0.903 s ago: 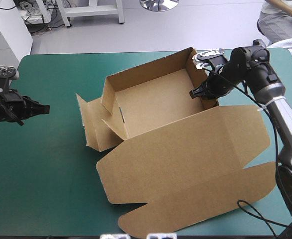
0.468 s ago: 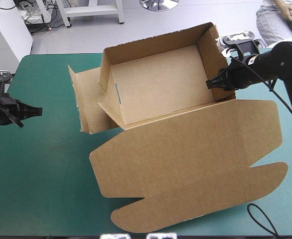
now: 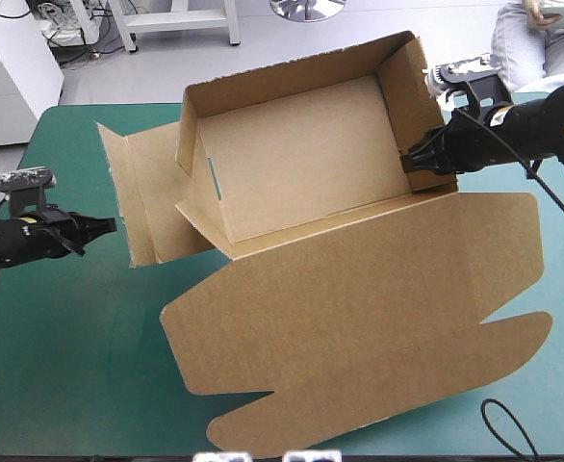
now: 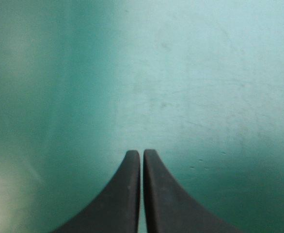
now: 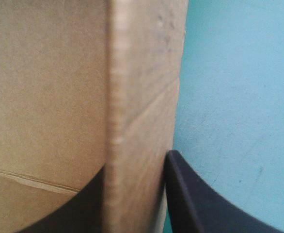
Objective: Fold the box
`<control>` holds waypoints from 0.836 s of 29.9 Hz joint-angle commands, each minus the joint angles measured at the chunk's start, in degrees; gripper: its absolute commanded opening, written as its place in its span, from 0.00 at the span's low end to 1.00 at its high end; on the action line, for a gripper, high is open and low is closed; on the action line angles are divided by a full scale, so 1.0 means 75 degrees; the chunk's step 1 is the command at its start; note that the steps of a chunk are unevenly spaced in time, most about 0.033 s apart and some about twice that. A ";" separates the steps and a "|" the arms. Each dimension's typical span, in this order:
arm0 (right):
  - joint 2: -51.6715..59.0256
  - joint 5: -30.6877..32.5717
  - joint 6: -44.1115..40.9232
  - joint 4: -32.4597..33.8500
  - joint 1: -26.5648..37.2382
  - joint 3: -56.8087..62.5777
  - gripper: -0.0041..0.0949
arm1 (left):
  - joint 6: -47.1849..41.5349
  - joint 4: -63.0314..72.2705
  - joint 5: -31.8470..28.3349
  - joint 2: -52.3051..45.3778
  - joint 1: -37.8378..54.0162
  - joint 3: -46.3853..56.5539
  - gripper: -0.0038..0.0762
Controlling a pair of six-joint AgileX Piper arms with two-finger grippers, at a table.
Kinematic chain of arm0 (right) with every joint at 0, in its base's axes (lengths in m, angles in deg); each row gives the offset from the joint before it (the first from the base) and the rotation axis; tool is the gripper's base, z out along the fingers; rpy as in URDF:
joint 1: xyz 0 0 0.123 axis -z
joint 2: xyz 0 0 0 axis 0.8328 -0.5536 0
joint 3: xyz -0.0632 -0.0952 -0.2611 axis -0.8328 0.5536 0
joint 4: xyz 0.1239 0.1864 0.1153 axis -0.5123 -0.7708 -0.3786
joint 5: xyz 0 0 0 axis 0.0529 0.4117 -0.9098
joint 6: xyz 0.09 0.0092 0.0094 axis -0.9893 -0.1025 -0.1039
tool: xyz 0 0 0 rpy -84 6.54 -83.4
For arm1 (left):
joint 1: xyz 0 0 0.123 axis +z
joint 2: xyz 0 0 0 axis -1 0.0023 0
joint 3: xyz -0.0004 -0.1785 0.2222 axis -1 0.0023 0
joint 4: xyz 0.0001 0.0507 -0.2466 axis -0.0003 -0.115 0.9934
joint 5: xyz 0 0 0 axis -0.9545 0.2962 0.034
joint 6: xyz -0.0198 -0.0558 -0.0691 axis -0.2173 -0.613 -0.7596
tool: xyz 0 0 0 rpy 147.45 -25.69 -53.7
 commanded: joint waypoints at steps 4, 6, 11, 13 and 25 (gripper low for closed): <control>0.0306 0.0067 0.0040 -0.0343 0.0079 -0.0225 0.02 | 0.2593 0.4280 0.0588 0.0520 0.0003 -0.0110 0.06; 0.0292 0.0067 0.0040 -0.0283 0.0079 -0.0225 0.02 | 0.3441 0.5578 0.1101 0.0688 0.0003 -0.0110 0.06; 0.0281 0.0067 0.0040 -0.0152 0.0079 -0.0225 0.02 | 0.4747 0.7639 0.2530 0.0781 0.0003 -0.0110 0.06; 0.0281 0.0067 0.0040 -0.0102 0.0079 -0.0225 0.02 | 0.5132 0.8256 0.3180 0.0781 0.0003 -0.0110 0.06; 0.0261 0.0067 -0.0037 0.0313 0.0079 -0.0225 0.02 | 0.5358 0.9156 0.4358 0.0650 -0.0212 -0.0110 0.06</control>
